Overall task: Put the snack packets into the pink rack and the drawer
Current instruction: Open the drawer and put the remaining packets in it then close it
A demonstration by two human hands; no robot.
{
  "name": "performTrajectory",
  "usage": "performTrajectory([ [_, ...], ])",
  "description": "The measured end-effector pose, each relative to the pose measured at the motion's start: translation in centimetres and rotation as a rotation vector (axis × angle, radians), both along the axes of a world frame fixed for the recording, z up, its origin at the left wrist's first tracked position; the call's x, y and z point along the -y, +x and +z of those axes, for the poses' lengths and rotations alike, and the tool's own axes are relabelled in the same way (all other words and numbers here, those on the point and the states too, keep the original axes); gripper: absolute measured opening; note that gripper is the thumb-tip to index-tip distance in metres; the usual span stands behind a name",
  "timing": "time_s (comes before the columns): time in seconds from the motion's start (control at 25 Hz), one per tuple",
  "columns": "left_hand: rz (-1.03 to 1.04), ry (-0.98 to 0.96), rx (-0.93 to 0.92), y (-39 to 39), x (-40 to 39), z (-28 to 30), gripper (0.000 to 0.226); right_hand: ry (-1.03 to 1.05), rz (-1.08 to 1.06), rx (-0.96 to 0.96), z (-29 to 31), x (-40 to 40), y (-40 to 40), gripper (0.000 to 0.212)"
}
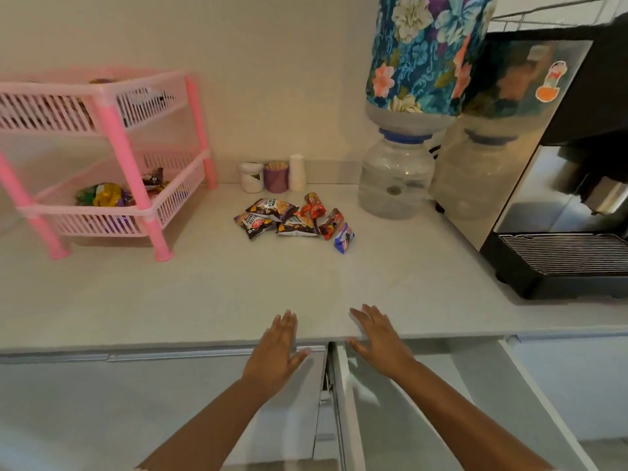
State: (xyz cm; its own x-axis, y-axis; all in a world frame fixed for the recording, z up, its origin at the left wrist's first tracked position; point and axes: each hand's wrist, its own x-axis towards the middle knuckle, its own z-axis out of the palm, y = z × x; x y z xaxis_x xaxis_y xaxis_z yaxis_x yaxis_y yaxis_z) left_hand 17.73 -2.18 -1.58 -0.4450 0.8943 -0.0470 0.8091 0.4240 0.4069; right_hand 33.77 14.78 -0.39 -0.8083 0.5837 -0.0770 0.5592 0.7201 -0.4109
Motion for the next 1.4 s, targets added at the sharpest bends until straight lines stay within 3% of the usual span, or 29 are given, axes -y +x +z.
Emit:
performTrajectory([
  [0.12, 0.192, -0.031, 0.036, -3.6, -1.0, -0.5, 0.114, -0.035, -0.036, 0.029, -1.0, -1.3, -3.8, 0.071],
  [0.28, 0.376, -0.115, -0.056, -9.0, -2.8, -1.3, 0.077, 0.013, -0.157, 0.026, -2.6, -2.8, -8.3, 0.079],
  [0.44, 0.33, -0.028, -0.15, -13.4, -4.3, -2.5, 0.087, -0.079, -0.347, -0.191, -2.9, -4.6, -13.3, 0.067],
  [0.64, 0.337, 0.121, -0.059, -20.3, -10.1, -2.3, 0.072, -0.061, -0.465, -0.293, -2.2, -8.2, -18.6, 0.076],
  [0.92, 0.496, 0.387, 0.074, -25.9, -14.9, -1.7, 0.091, 0.115, -0.471, -0.267, -2.7, -13.5, -22.3, 0.075],
  [1.16, 0.443, 0.366, 0.03, -29.5, -17.5, -2.0, 0.098, 0.285, -0.478, -0.164, -2.8, -14.8, -23.0, 0.066],
  [1.4, 0.36, 0.346, 0.001, -30.9, -18.3, -2.6, 0.072, 0.284, -0.486, -0.125, -2.6, -14.5, -23.0, 0.046],
])
